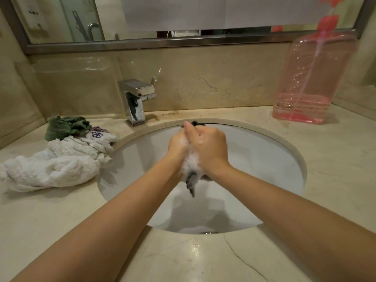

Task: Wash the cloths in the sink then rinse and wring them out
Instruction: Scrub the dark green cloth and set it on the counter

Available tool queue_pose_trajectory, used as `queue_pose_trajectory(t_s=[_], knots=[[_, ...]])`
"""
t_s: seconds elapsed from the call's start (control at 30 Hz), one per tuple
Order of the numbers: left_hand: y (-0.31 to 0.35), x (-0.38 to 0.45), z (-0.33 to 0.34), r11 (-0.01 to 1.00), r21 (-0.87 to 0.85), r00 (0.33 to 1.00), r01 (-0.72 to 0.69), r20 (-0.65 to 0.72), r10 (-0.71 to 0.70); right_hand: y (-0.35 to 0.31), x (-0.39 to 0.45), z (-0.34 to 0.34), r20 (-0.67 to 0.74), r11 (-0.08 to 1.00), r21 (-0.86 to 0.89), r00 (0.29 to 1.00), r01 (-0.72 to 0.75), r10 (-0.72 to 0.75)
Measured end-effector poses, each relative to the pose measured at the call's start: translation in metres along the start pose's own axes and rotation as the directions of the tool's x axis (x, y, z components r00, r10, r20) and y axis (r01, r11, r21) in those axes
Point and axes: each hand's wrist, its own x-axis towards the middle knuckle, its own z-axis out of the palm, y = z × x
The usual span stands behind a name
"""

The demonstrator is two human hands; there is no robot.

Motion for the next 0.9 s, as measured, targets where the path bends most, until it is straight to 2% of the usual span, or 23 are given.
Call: queue_pose_trajectory(t_s=[0.07, 0.2, 0.33, 0.37, 0.43, 0.5, 0.6, 0.67, 0.77, 0.83, 0.9], knots=[[0.004, -0.007, 0.001, 1.0, 0.006, 1.0, 0.015, 0.002, -0.015, 0.001, 0.007, -0.005, -0.018, 0.996, -0.035, 0.996, -0.085, 0.084], [-0.001, -0.009, -0.003, 0.999, 0.008, 0.999, -0.049, 0.022, 0.048, -0.006, -0.008, 0.002, 0.068, 0.994, -0.057, 0.993, 0.095, -0.091], [0.006, -0.017, 0.0, 1.0, 0.009, 0.997, 0.008, 0.081, -0.008, 0.0, 0.008, -0.001, -0.049, 0.991, -0.069, 0.992, -0.119, 0.115], [0.004, -0.014, 0.001, 1.0, 0.021, 0.997, -0.007, 0.078, 0.006, 0.001, 0.006, -0.002, -0.056, 0.993, -0.062, 0.994, -0.1, 0.097], [0.001, -0.006, -0.004, 0.995, 0.071, 0.997, -0.069, 0.045, 0.066, -0.005, -0.008, 0.002, -0.02, 0.999, -0.045, 0.999, 0.031, -0.032], [0.001, -0.005, -0.008, 0.988, 0.131, 0.996, -0.084, 0.025, 0.082, -0.005, -0.011, 0.006, 0.008, 0.997, -0.063, 0.999, 0.045, -0.045], [0.01, -0.016, -0.003, 0.994, 0.104, 0.995, -0.015, 0.097, 0.005, 0.014, 0.019, 0.0, -0.009, 0.959, -0.161, 0.972, -0.235, 0.237], [0.01, -0.017, 0.006, 0.993, 0.115, 0.992, 0.025, 0.121, -0.039, 0.028, 0.031, -0.008, -0.007, 0.913, -0.105, 0.918, -0.394, 0.396], [0.003, -0.002, 0.008, 0.955, 0.297, 0.998, 0.008, 0.057, -0.026, 0.042, 0.04, -0.023, -0.032, 0.808, 0.208, 0.822, -0.551, 0.569], [-0.004, 0.002, -0.001, 0.889, 0.457, 0.994, -0.022, 0.107, -0.03, 0.049, 0.047, -0.035, 0.024, 0.684, 0.4, 0.753, -0.61, 0.657], [-0.007, 0.004, -0.009, 0.839, 0.544, 0.977, -0.006, 0.183, -0.111, 0.053, 0.05, -0.043, 0.093, 0.6, 0.489, 0.722, -0.633, 0.685]])
